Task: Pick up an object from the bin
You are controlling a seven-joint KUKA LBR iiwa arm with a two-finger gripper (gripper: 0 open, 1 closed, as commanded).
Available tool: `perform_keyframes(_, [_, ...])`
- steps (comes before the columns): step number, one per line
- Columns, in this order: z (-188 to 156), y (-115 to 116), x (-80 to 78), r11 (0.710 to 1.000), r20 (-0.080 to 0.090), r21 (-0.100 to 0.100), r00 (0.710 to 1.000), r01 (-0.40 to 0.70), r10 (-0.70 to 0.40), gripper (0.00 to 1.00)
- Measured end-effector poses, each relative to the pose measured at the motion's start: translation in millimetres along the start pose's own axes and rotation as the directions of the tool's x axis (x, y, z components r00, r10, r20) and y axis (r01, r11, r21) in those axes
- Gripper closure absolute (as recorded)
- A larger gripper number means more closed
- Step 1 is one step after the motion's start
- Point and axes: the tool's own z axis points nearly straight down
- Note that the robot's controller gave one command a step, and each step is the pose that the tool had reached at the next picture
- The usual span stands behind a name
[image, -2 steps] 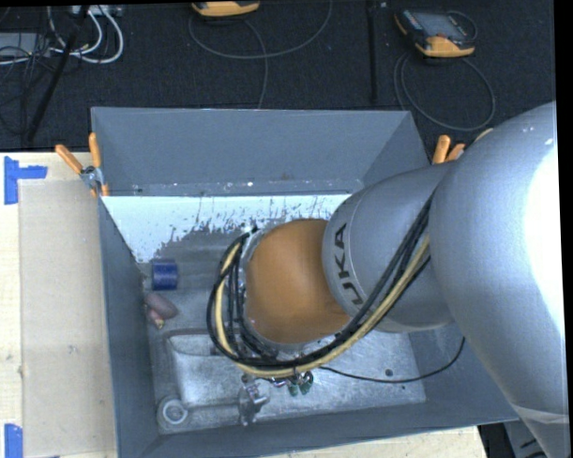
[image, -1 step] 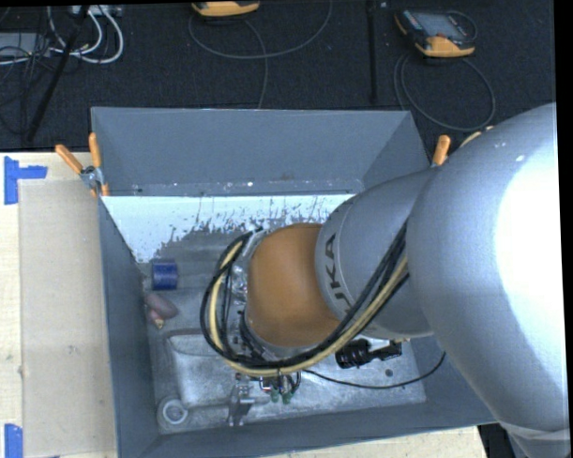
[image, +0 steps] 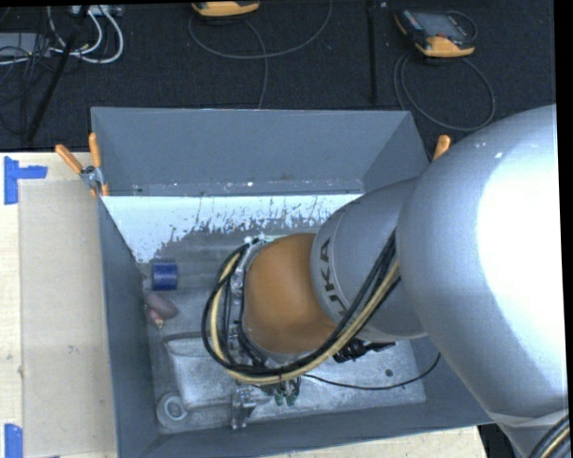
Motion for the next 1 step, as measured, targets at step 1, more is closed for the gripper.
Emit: perform_keyframes(1, [-1.6,0.2,-1.9,1.0,-0.008,0.001,1.0,-0.002,0.002,0.0])
